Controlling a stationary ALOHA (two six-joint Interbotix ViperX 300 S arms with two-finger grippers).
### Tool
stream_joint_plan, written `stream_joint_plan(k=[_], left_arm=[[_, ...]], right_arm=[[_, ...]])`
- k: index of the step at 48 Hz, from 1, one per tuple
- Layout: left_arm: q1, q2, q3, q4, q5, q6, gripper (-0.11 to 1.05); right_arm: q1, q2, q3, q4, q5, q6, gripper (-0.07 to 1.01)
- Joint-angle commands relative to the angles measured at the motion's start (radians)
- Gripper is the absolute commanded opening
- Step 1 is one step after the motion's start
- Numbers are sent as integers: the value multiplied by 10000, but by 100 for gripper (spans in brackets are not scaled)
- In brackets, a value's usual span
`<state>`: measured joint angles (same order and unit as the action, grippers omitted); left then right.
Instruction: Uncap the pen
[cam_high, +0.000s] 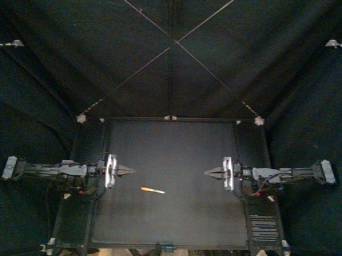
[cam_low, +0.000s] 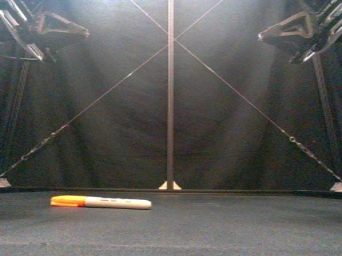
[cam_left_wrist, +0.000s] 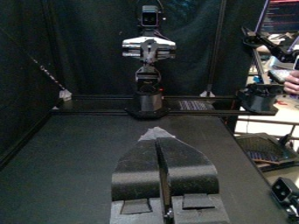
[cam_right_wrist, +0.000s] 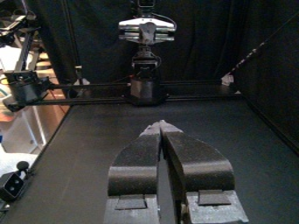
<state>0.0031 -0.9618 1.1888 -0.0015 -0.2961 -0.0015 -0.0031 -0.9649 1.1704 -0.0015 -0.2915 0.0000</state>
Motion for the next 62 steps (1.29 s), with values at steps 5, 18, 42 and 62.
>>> stream_joint_plan(k=[5,18,42,62], left_arm=[[-138,583,-215,-46,-123,15,-4],[-169,1917,-245,-61,-153,-15,5],[-169,3329,-123,-61,-430,15,25],[-77,3344,0,-77,-383,15,61]], right_arm=[[15,798,-322,169,-46,199,-2],[123,3636,-1595,583,-61,245,1],[813,9189,-4357,1488,245,230,60],[767,11858,-6980,1473,1948,230,85]])
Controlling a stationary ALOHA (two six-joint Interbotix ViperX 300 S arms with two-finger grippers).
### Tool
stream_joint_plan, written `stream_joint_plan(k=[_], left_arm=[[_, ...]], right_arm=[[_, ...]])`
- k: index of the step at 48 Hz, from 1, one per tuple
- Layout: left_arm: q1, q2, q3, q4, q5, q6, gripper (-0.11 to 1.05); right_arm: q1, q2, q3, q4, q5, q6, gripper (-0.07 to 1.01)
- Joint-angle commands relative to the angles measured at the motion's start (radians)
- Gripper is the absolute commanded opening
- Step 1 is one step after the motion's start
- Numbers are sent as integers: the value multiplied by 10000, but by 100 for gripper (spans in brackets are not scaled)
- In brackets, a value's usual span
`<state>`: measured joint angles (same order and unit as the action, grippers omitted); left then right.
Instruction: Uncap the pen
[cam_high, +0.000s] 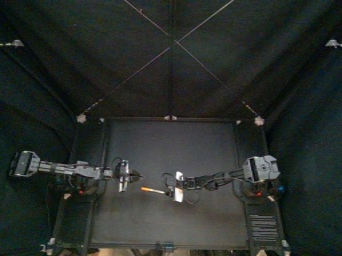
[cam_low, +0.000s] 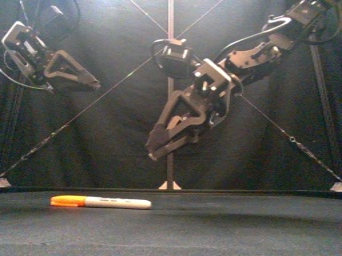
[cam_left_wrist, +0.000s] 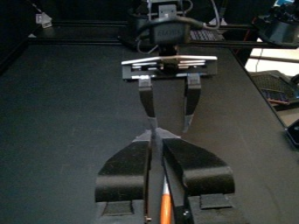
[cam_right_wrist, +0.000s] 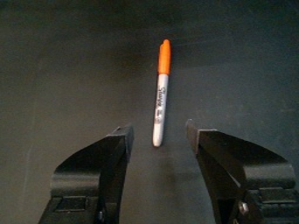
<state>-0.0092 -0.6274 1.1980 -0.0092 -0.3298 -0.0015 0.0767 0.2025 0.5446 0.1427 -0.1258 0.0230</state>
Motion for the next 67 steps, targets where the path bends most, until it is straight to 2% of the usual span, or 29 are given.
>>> stream_joint_plan(k=[1,10,24,31,42,49,53,60,67], left_arm=[[46,0,-77,15,-31,15,62],[77,0,15,0,-31,0,71],[138,0,31,15,-31,15,72],[153,0,31,15,-31,15,72],[138,0,31,15,-15,15,72],[153,0,31,0,-31,0,72],[153,0,15,-31,-61,0,72],[153,0,-92,-169,-123,0,72],[261,0,-199,-598,-291,0,72]], right_arm=[[-31,276,-828,15,383,0,85],[-31,936,-1611,-15,1104,0,85],[-77,1534,-1948,46,1197,15,83],[-61,1718,-2010,77,1212,15,76],[-31,1902,-2025,107,1503,15,57],[-15,1764,-1948,46,1749,0,53],[-15,1442,-1841,-138,1764,-31,53],[-77,399,-1488,-966,1749,0,53],[-430,-644,-1089,-1580,1749,-15,53]])
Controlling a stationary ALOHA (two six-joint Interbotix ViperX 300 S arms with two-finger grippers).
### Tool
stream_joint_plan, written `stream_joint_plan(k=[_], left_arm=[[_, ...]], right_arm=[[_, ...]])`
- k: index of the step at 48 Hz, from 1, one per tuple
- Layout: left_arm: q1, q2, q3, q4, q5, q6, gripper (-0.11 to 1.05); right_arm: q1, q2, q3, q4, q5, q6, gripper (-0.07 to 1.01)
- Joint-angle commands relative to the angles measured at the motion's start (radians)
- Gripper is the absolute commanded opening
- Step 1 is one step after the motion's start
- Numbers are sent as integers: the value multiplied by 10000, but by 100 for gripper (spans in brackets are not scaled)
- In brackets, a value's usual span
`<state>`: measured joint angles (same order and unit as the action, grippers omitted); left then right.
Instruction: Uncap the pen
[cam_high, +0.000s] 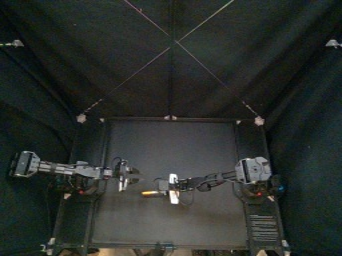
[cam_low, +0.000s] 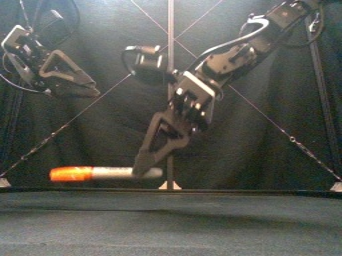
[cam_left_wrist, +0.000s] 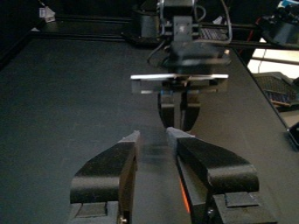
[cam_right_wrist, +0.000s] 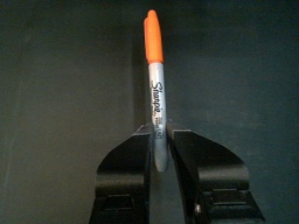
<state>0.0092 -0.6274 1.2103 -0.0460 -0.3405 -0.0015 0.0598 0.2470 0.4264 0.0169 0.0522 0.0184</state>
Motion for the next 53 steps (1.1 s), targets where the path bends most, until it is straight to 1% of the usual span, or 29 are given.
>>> stream_joint_plan(k=[1,2,4,6,7,10,11,15,17,20,22,25,26,31,32,34,37,38,43,44,46,47,53], left_arm=[[92,0,-337,-353,-245,15,72],[107,0,-353,-414,-276,31,72],[123,0,-337,-537,-368,31,72],[138,0,-353,-598,-414,31,72],[123,0,-337,-614,-430,46,72],[138,0,-353,-629,-430,15,72],[123,0,-353,-629,-430,0,72],[61,0,-383,-629,-430,0,73],[46,0,-414,-644,-430,-31,74],[46,31,-445,-736,-430,-46,76],[46,77,-460,-874,-430,-46,78],[77,107,-460,-1074,-430,-31,81],[92,107,-460,-1135,-430,0,82],[107,123,-460,-1289,-430,0,87],[107,138,-460,-1289,-430,0,88],[107,153,-460,-1289,-430,-31,89],[107,184,-460,-1319,-430,-31,91],[107,184,-460,-1335,-430,-46,91],[92,230,-476,-1503,-430,-46,92],[107,230,-476,-1549,-414,-31,92],[107,276,-476,-1641,-430,-46,92],[107,291,-460,-1687,-414,-31,92],[138,491,-476,-1963,-414,-31,92]], right_arm=[[-322,-1212,123,-414,-31,31,53],[-383,-1335,184,-491,-31,31,53],[-506,-1534,261,-629,-31,31,53],[-598,-1718,322,-767,-46,31,53],[-644,-1795,337,-844,-61,31,53],[-767,-1979,368,-1012,-138,31,53],[-828,-2025,368,-1074,-184,31,53],[-997,-2132,368,-1273,-276,31,53],[-1043,-2163,353,-1365,-307,31,53],[-1104,-2178,322,-1519,-399,31,53],[-1104,-2194,291,-1611,-445,31,53],[-1104,-2209,276,-1703,-491,31,53],[-1104,-2224,261,-1733,-506,31,53],[-1120,-2255,230,-1749,-506,15,53],[-1120,-2255,245,-1764,-506,15,53],[-1120,-2301,245,-1779,-506,15,53],[-1150,-2378,245,-1795,-537,15,53],[-1150,-2393,245,-1795,-552,15,53],[-1212,-2516,276,-1871,-629,15,53],[-1212,-2546,276,-1871,-660,0,53],[-1227,-2577,276,-1902,-721,0,53],[-1227,-2608,291,-1917,-736,0,53],[-1243,-2715,291,-2025,-1028,0,53]])
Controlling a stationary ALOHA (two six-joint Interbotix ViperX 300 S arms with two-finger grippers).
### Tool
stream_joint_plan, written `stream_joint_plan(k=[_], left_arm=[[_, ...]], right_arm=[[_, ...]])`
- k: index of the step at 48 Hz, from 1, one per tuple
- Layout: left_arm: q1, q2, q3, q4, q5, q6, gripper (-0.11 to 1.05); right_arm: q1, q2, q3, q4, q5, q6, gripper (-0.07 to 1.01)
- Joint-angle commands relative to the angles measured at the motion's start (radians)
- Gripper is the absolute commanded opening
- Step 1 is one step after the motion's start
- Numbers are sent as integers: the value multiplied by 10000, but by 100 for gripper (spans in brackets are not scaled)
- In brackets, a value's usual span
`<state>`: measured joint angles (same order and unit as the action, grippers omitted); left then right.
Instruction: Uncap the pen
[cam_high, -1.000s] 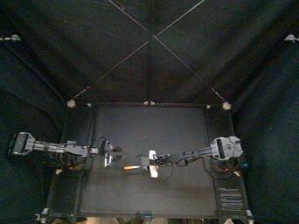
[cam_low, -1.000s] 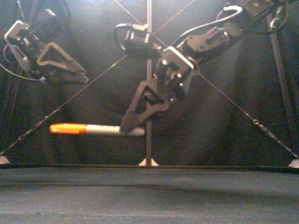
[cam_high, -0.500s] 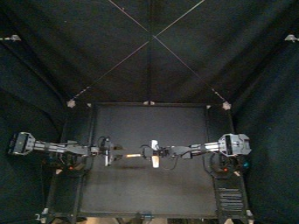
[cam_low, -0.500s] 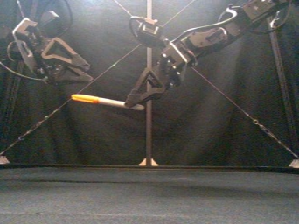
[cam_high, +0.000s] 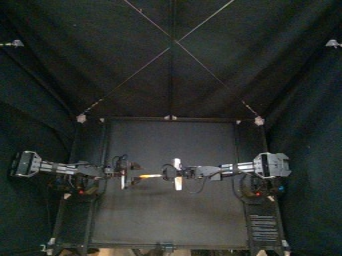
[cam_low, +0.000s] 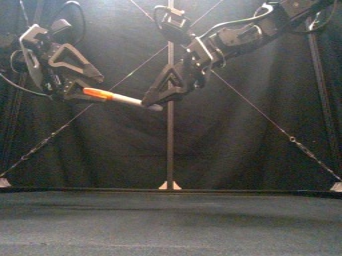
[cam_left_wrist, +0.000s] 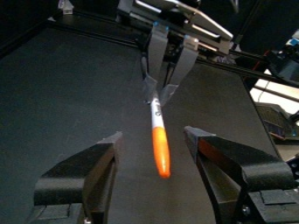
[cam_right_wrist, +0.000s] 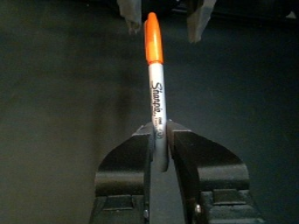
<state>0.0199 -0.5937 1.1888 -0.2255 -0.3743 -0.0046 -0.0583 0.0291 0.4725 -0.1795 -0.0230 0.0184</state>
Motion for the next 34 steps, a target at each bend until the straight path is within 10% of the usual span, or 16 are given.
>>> stream_joint_plan(k=[1,34], left_arm=[[46,199,-261,-199,-92,15,92],[230,261,-460,-261,-92,15,89]], right_arm=[[-61,-522,-169,-77,-307,0,53],[-199,-522,-92,-92,-414,0,53]])
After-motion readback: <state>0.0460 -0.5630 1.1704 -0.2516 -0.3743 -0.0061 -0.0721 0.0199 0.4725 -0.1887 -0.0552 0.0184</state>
